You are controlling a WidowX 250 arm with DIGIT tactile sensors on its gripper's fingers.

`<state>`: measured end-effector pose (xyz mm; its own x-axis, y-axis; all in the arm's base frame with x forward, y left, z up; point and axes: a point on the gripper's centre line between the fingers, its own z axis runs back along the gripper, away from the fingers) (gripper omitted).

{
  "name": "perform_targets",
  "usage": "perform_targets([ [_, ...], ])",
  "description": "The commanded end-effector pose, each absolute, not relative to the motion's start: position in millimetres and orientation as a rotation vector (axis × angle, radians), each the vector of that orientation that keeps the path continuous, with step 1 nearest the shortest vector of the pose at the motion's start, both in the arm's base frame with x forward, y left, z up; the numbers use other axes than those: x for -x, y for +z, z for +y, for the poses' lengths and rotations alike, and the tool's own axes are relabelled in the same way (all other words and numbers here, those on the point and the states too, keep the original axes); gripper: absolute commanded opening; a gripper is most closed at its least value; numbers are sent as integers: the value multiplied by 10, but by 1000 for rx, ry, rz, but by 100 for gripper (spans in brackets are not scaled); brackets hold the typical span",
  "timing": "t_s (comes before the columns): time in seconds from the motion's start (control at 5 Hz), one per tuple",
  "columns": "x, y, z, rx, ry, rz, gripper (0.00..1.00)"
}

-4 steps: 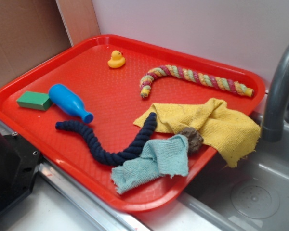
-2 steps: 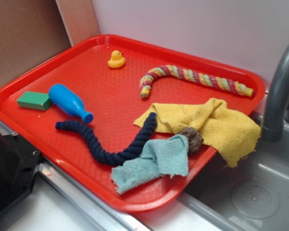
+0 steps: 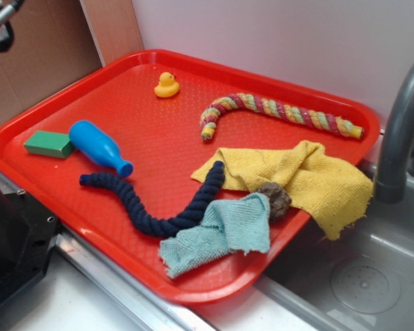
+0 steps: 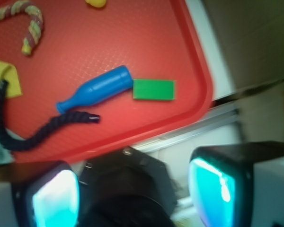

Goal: Grab the green block.

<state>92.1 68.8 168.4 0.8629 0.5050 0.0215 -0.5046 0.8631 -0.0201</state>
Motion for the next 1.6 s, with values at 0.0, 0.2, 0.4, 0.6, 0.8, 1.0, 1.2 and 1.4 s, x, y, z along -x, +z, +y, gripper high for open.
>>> perform_targets([
  [0.0,-1131,1292,769,3,1028,-55,100],
  [0.2,-1303,1138,895,-34,1277,-89,100],
  [0.4,-1373,915,1058,-74,1477,-77,100],
  [0.6,-1329,727,1097,-153,1575,-59,100],
  [0.8,-1384,499,1105,-183,1609,-20,100],
  [1.0,-1444,328,1120,-205,1596,8,100],
  [1.2,-1542,244,1134,-230,1616,49,100],
  [1.4,-1548,189,1048,-238,1629,78,2],
])
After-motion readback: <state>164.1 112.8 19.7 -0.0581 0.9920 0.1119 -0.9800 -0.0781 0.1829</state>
